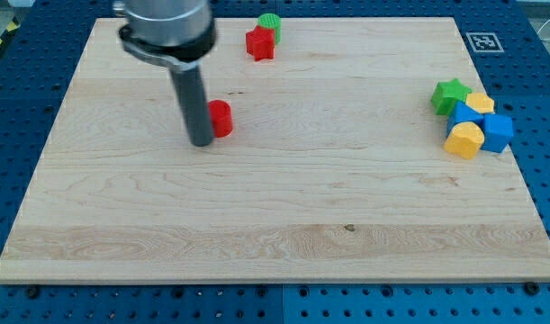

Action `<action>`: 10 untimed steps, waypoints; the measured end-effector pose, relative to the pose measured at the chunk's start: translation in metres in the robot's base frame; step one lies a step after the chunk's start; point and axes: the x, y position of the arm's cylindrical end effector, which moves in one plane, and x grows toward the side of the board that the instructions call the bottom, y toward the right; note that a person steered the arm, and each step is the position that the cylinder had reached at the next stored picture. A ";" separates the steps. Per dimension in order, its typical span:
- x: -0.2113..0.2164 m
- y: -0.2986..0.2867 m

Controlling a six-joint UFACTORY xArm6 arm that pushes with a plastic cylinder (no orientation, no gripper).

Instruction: Slide red circle closer to red star

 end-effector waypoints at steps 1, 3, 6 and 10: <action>-0.004 0.020; -0.023 0.016; -0.053 0.008; -0.147 0.006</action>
